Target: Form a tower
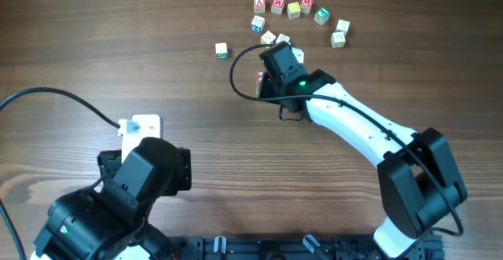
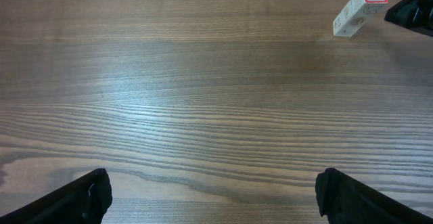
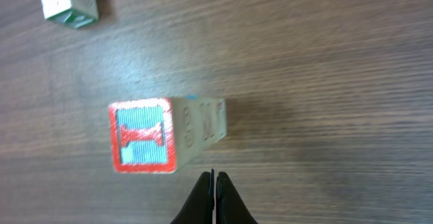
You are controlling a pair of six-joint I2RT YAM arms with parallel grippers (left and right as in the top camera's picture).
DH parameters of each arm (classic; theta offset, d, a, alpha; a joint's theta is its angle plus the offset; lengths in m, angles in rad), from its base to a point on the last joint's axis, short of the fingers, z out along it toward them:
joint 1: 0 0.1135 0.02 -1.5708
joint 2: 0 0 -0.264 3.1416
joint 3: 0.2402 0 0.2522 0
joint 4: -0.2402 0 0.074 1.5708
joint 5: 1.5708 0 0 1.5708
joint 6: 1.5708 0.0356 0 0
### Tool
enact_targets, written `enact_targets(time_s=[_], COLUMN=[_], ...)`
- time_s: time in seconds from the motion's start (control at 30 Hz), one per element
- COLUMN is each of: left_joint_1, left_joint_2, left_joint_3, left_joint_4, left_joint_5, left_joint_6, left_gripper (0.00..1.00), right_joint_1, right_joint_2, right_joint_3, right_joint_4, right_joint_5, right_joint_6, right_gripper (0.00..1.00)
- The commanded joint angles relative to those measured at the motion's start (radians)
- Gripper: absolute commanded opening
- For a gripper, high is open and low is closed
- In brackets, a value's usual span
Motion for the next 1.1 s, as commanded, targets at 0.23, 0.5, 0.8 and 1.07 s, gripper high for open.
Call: enact_targets(time_s=[0.23, 0.5, 0.8, 1.07], left_joint_1=[0.002, 0.002, 0.002, 0.002], left_joint_2=[-0.002, -0.002, -0.002, -0.002], left_joint_3=[0.002, 0.002, 0.002, 0.002], left_joint_4=[0.002, 0.002, 0.002, 0.002], left_joint_5=[-0.002, -0.002, -0.002, -0.002], left_joint_6=[0.008, 0.008, 0.008, 0.008], left_gripper=[1.00, 1.00, 1.00, 1.00], right_joint_1=[-0.013, -0.032, -0.032, -0.032], right_joint_2=[-0.032, 0.012, 0.051, 0.064], right_joint_3=[0.001, 0.001, 0.001, 0.001], right_joint_4=[0.052, 0.160, 0.183, 0.183], right_joint_5=[0.203, 0.139, 0.114, 0.099], right_joint_6=[0.031, -0.049, -0.048, -0.049], right_gripper=[0.04, 0.04, 0.04, 0.04])
